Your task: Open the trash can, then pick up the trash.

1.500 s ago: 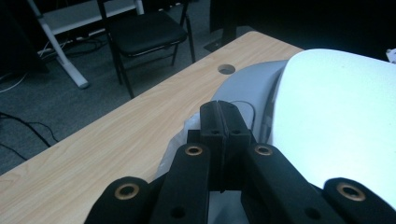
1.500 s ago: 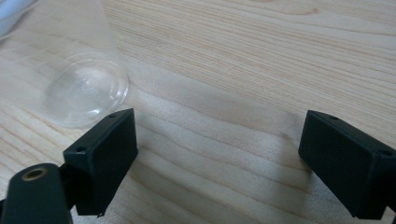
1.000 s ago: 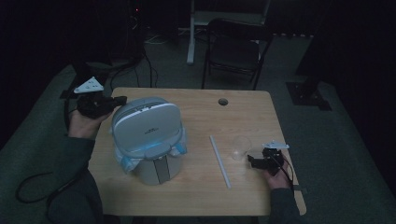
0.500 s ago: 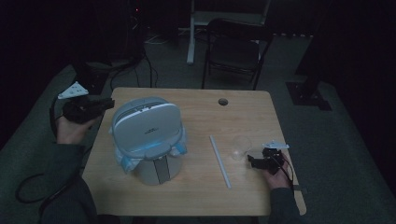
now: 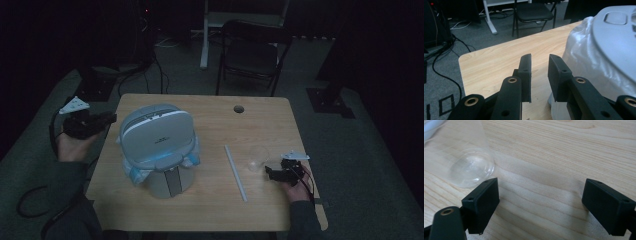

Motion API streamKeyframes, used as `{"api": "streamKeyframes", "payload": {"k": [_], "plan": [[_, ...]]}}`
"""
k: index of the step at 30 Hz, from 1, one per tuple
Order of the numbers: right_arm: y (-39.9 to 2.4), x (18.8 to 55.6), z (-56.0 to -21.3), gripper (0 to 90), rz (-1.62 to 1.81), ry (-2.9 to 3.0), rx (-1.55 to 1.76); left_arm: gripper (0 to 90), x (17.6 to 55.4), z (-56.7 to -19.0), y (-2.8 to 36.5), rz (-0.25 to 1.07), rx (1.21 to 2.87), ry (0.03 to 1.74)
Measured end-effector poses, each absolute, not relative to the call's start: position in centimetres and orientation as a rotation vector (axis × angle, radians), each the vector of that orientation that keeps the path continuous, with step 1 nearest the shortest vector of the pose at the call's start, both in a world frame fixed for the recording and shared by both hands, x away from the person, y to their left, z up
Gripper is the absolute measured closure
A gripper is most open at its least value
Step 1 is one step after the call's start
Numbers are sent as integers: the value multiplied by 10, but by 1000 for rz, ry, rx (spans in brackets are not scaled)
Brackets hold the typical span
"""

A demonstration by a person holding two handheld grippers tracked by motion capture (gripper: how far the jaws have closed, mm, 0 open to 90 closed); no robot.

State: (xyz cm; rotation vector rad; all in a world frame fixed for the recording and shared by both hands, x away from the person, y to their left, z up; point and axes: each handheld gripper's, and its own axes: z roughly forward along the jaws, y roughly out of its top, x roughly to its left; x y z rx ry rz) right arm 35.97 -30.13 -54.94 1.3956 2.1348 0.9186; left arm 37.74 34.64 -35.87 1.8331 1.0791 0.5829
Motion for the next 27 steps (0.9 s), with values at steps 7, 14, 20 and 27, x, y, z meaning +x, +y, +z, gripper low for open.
{"api": "streamKeyframes", "payload": {"k": [7, 14, 20, 27], "plan": [[-301, 360, -549, 134, 919, 2135, 1396, 722, 376, -367, 349, 581, 1832, 1097], [-302, 359, -549, 142, 919, 2133, 1399, 690, 375, -384, 356, 586, 1819, 1150], [-302, 355, -547, 247, 915, 2122, 1413, 665, 373, -396, 357, 589, 1828, 1176], [-303, 351, -543, 367, 902, 2137, 1419, 647, 371, -412, 356, 554, 1834, 1191]]}}
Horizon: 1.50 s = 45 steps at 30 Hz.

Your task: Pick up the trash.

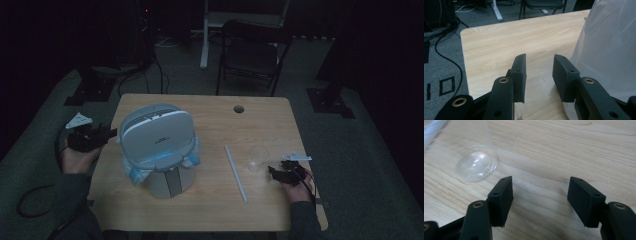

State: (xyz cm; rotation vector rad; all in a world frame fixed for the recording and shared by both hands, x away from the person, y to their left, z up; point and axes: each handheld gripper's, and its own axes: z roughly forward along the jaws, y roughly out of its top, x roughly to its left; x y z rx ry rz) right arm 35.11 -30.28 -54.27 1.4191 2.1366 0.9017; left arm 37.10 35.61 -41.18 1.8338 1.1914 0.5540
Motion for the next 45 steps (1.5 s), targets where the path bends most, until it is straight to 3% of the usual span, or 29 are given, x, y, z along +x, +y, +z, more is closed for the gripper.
{"api": "streamKeyframes", "payload": {"k": [16, 34, 45], "plan": [[-311, 342, -516, 526, 1025, 2090, 1432, 635, 364, -443, 355, 492, 1836, 1231], [-300, 338, -463, 566, 1138, 2029, 1368, 628, 363, -464, 353, 457, 1848, 1264], [-284, 346, -457, 556, 1170, 2058, 1324, 625, 364, -476, 348, 423, 1855, 1272]]}}
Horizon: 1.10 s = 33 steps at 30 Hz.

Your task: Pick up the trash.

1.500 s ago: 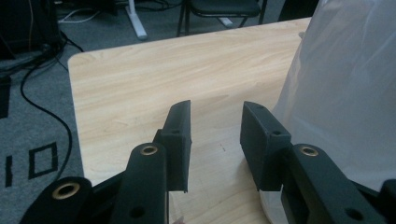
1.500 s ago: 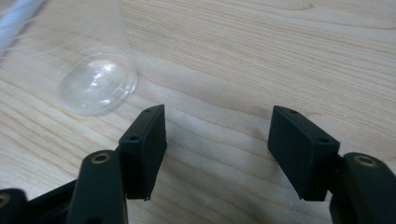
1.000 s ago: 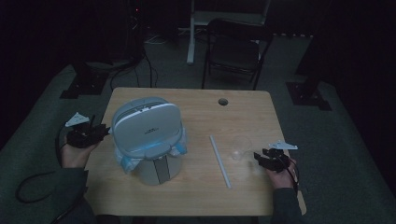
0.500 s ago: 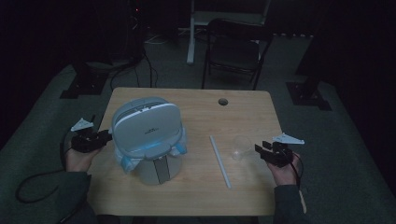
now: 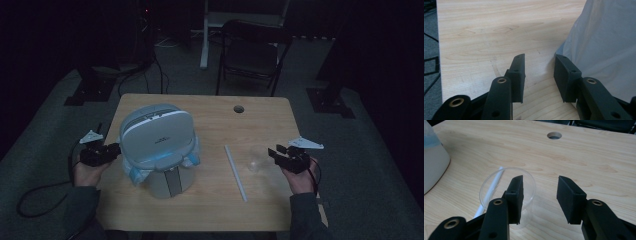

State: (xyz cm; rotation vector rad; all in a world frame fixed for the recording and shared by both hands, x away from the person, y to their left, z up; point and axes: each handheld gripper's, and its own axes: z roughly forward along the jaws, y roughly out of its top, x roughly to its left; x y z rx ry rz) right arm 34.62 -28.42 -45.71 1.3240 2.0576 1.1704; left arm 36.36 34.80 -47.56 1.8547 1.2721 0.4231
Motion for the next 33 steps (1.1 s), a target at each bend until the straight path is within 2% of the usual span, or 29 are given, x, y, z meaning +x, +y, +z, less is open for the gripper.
{"api": "streamKeyframes", "payload": {"k": [7, 14, 26, 33], "plan": [[-280, 346, -470, 555, 1163, 2111, 1340, 625, 364, -478, 346, 413, 1853, 1269], [-284, 340, -474, 607, 1184, 2144, 1337, 625, 365, -483, 343, 399, 1863, 1269], [-284, 329, -485, 832, 1132, 2237, 1296, 626, 368, -486, 338, 392, 1873, 1270], [-287, 327, -486, 861, 1162, 2229, 1282, 626, 369, -492, 334, 376, 1875, 1268]]}}
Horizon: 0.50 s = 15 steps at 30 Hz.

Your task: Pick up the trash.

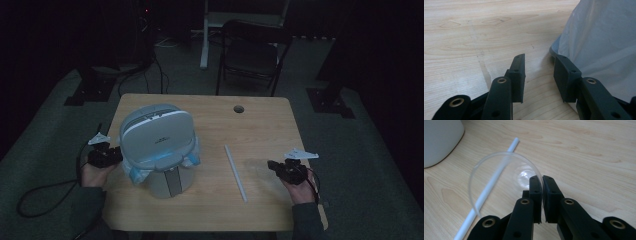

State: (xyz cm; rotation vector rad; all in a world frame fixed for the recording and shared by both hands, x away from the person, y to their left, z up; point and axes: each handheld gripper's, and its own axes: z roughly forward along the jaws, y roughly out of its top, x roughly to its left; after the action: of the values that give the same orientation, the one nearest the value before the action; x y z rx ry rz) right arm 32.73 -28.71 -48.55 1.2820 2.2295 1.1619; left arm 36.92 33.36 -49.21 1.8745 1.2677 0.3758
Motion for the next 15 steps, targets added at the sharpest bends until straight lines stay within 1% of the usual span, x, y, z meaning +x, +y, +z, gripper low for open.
{"api": "streamKeyframes", "payload": {"k": [15], "plan": [[-283, 333, -471, 863, 1230, 2176, 1254, 627, 366, -507, 329, 355, 1904, 1269]]}}
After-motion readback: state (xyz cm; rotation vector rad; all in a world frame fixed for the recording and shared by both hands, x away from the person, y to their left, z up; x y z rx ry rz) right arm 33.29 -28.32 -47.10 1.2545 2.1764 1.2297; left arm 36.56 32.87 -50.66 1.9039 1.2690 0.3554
